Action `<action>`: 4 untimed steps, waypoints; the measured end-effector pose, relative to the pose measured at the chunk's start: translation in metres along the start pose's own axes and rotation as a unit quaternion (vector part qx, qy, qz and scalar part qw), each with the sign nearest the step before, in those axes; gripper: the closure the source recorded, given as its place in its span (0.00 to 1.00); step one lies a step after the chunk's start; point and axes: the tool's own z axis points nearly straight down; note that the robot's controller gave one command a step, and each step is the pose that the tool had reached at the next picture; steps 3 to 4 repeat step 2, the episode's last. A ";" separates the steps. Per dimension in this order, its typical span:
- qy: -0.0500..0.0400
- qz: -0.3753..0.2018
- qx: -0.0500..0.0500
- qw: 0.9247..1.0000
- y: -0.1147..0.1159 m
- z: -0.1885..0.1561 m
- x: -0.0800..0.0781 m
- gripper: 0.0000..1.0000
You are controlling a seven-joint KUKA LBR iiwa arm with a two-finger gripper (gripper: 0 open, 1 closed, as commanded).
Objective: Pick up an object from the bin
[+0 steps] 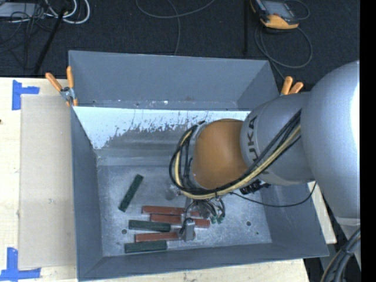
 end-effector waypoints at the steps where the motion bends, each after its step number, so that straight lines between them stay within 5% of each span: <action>1: 0.001 0.002 0.000 1.000 0.000 -0.005 -0.001 1.00; 2: -0.008 -0.052 0.001 0.999 -0.031 -0.147 -0.010 1.00; 4: -0.008 -0.052 0.001 0.999 -0.031 -0.147 -0.010 1.00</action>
Offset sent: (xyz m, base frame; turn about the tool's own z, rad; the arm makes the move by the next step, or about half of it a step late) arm 0.0000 0.0000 0.0000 0.0000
